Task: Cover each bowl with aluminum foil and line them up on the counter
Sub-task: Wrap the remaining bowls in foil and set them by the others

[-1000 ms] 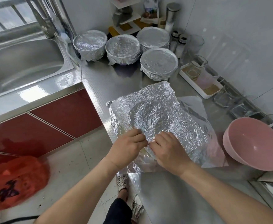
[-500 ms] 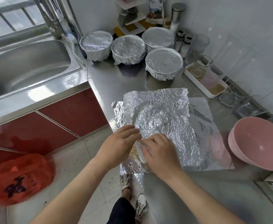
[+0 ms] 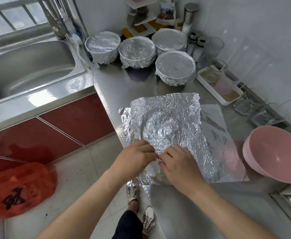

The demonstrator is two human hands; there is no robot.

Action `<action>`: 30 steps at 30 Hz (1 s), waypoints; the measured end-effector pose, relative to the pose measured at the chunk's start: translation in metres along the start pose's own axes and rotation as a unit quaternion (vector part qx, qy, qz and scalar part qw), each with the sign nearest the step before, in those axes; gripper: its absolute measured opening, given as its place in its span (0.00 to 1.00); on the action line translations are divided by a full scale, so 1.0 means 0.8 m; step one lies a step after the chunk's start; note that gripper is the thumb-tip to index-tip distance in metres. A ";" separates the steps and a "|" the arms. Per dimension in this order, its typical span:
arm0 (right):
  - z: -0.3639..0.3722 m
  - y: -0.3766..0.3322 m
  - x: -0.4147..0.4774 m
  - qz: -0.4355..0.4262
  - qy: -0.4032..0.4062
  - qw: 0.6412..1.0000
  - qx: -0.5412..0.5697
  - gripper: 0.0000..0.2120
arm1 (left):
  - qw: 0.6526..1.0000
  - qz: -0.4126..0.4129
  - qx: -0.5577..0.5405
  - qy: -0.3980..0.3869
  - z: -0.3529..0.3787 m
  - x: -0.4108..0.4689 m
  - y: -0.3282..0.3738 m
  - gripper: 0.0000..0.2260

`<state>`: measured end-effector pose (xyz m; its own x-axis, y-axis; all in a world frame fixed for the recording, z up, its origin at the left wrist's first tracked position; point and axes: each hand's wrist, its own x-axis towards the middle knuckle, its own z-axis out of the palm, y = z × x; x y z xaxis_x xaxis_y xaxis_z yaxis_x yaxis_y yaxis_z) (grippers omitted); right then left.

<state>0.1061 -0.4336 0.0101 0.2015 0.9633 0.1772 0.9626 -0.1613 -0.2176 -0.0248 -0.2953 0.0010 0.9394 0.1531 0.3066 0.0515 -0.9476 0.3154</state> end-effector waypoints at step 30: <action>-0.001 -0.005 0.001 0.099 -0.005 0.982 0.158 0.15 | 0.987 -0.124 -0.105 0.008 -0.025 0.002 -0.001 0.11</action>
<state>0.1029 -0.4321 0.0118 0.3763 0.9220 0.0912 0.7998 -0.2736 -0.5342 -0.0299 -0.2883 0.0191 0.9013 0.3792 0.2094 0.2071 -0.8018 0.5605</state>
